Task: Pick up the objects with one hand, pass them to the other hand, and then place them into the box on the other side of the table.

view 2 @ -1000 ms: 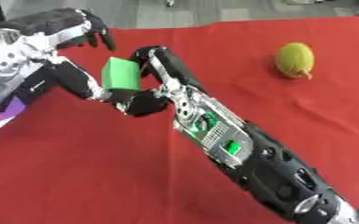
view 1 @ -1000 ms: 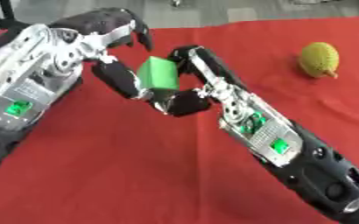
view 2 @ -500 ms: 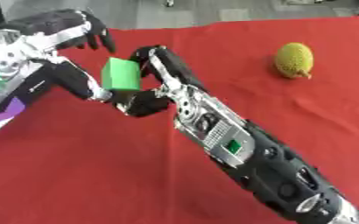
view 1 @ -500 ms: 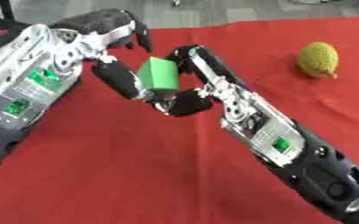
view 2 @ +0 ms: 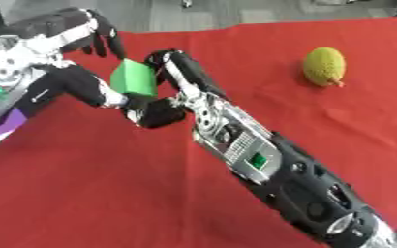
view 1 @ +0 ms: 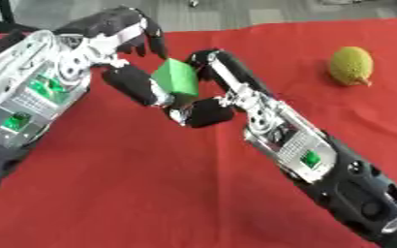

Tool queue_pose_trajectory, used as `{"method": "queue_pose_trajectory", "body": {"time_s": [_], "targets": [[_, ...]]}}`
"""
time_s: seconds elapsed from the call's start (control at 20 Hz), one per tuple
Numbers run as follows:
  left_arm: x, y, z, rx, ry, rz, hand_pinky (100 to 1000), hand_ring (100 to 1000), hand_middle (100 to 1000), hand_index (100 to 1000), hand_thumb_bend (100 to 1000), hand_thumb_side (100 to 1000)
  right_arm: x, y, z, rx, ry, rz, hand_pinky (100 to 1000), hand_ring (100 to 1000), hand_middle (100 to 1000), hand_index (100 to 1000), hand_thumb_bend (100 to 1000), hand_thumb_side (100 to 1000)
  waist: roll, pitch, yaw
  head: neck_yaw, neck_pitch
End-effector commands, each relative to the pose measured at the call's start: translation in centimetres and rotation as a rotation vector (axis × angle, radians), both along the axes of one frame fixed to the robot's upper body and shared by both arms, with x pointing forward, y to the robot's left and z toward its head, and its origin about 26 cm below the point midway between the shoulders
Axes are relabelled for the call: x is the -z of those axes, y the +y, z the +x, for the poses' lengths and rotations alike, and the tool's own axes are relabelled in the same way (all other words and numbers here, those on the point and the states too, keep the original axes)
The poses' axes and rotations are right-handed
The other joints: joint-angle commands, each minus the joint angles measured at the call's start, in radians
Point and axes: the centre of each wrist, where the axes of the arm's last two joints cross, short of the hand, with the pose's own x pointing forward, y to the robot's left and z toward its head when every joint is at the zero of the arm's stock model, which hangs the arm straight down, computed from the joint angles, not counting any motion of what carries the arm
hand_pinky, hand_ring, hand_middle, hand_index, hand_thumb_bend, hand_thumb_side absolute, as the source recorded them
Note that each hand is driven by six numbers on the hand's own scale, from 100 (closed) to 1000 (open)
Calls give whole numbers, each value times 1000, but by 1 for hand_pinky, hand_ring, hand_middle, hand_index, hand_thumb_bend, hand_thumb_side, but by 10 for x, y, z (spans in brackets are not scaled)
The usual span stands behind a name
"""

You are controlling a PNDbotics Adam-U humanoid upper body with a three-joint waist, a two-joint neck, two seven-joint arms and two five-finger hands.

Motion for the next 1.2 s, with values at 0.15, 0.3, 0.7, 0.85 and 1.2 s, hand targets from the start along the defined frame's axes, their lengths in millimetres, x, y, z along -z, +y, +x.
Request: {"method": "queue_pose_trajectory", "body": {"time_s": [0.15, 0.3, 0.7, 0.85, 1.2], "targets": [[-8, -4, 0, 9, -1, -25, 688, 632, 612, 626, 462, 310, -5, 4, -5, -39, -14, -11, 778, 661, 595, 597, 364, 100, 12, -37, -1, -1, -1], [-5, -4, 3, 13, 24, -22, 684, 623, 598, 606, 383, 264, -5, 5, -6, -42, -11, -12, 778, 661, 596, 597, 366, 100, 13, -37, -2, -1, -1], [0, -6, 7, 24, 67, -32, 645, 555, 511, 505, 307, 165, -4, 5, -6, -50, -2, -15, 776, 661, 597, 598, 391, 100, 13, -37, -5, -1, -1], [0, -6, 7, 24, 68, -36, 622, 517, 474, 463, 322, 137, -3, 5, -6, -52, 1, -16, 776, 662, 598, 598, 398, 100, 13, -36, -5, -1, -1], [0, -7, 7, 27, 75, -54, 591, 495, 428, 413, 285, 100, -3, 4, -6, -56, 5, -20, 776, 663, 600, 601, 415, 102, 12, -36, -6, -1, -1]]}}
